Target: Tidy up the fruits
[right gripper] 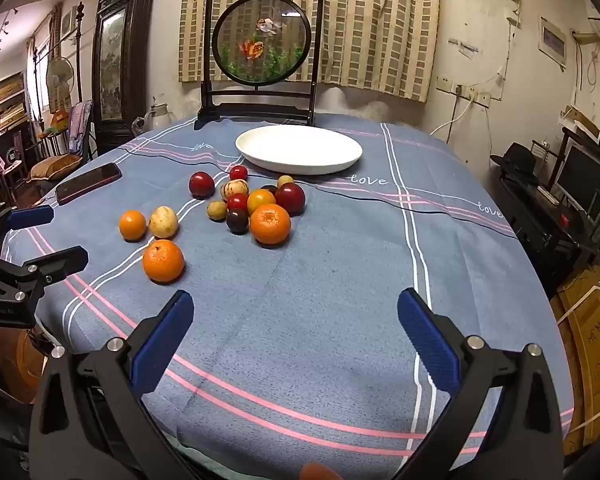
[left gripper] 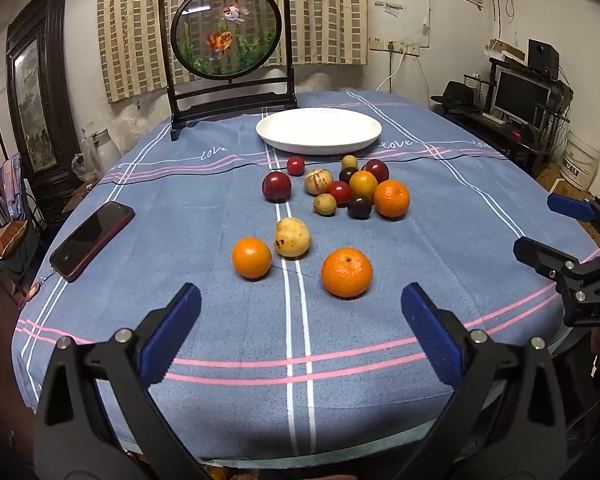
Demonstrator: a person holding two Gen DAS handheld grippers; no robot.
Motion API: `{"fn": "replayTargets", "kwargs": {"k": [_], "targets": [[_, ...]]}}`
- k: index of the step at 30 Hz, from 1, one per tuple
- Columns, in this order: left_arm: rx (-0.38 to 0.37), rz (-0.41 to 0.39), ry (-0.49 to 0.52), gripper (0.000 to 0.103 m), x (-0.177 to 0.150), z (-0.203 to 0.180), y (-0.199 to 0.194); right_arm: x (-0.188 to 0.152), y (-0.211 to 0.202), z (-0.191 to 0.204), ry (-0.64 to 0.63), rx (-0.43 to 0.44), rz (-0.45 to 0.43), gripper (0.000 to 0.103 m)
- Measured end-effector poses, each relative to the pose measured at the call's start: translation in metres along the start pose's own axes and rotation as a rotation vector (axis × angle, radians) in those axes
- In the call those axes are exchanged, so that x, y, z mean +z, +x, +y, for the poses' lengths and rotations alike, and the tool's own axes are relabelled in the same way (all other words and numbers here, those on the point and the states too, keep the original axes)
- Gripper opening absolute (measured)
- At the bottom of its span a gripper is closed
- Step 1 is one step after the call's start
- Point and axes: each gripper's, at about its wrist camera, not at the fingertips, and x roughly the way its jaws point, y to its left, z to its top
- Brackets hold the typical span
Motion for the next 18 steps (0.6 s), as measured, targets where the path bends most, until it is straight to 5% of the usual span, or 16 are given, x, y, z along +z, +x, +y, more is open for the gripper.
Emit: {"fn": "replayTargets", "kwargs": {"k": [18], "targets": [[0.001, 0.021, -0.004, 0.101, 0.0, 0.002, 0.003, -0.002, 0.003, 0.0, 0.001, -0.001, 0.013, 0.102]]}}
